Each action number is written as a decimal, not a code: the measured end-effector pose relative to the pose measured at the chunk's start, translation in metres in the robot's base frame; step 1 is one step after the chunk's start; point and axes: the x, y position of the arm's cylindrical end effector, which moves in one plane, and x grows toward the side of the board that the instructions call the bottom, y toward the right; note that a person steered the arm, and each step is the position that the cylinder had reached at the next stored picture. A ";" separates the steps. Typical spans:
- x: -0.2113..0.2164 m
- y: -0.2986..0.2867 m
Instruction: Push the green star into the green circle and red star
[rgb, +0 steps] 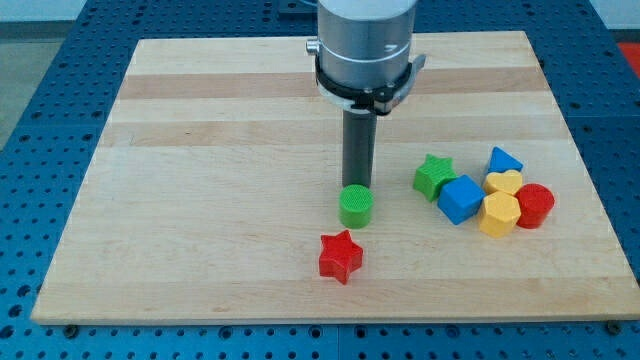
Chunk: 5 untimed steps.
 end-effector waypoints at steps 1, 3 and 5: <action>-0.009 0.048; 0.027 -0.008; 0.000 0.051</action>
